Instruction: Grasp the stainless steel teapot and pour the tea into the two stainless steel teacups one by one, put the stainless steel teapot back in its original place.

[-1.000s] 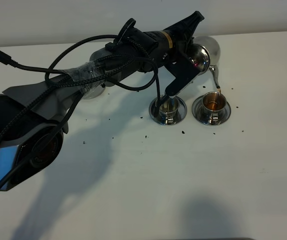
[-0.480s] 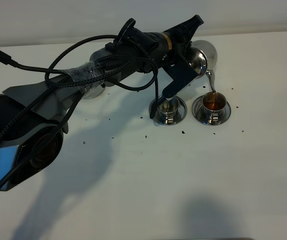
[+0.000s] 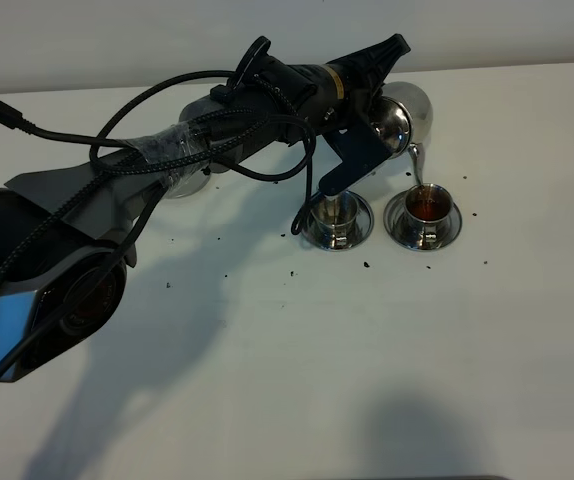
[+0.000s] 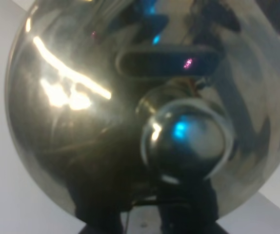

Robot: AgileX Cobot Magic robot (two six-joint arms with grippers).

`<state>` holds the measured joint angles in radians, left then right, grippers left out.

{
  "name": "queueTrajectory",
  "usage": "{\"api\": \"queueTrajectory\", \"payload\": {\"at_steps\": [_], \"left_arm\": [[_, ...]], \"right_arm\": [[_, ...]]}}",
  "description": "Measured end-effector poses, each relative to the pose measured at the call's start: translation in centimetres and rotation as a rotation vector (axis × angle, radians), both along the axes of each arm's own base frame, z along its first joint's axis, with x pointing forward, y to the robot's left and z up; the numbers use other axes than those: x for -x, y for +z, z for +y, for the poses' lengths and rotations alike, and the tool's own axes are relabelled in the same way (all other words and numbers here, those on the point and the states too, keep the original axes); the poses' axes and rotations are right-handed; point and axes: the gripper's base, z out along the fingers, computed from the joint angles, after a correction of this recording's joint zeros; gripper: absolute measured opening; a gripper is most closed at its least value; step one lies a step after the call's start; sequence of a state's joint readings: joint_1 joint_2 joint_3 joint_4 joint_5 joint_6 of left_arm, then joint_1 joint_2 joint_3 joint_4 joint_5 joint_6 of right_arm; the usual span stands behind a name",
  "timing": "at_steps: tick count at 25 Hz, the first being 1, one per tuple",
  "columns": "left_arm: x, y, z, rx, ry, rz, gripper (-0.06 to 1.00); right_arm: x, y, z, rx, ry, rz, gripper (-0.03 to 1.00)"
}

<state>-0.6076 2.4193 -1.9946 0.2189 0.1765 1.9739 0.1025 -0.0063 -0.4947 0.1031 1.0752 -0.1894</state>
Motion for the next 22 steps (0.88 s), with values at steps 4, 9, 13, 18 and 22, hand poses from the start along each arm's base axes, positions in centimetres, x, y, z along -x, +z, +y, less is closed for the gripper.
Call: {"api": "queueTrajectory", "payload": {"at_steps": [4,9,13,18,22], "left_arm": [[0.0,0.0,0.0,-0.006,-0.005,-0.003,0.22],[-0.02,0.06,-0.06,-0.002,-0.008,-0.011,0.22],[-0.02,0.13,-0.14,0.004,-0.011,-0.018,0.22],[-0.03,0.16,-0.16,0.007,-0.012,-0.021,0.22],[-0.03,0.16,-0.16,0.007,-0.012,-0.021,0.22]], "right_arm": [[0.0,0.0,0.0,0.0,0.0,0.0,0.48],[0.0,0.0,0.0,0.0,0.0,0.0,0.48],[0.0,0.0,0.0,0.001,0.0,0.0,0.48],[0.0,0.0,0.0,0.001,0.0,0.0,0.48],[0.0,0.0,0.0,0.0,0.0,0.0,0.48]]}}
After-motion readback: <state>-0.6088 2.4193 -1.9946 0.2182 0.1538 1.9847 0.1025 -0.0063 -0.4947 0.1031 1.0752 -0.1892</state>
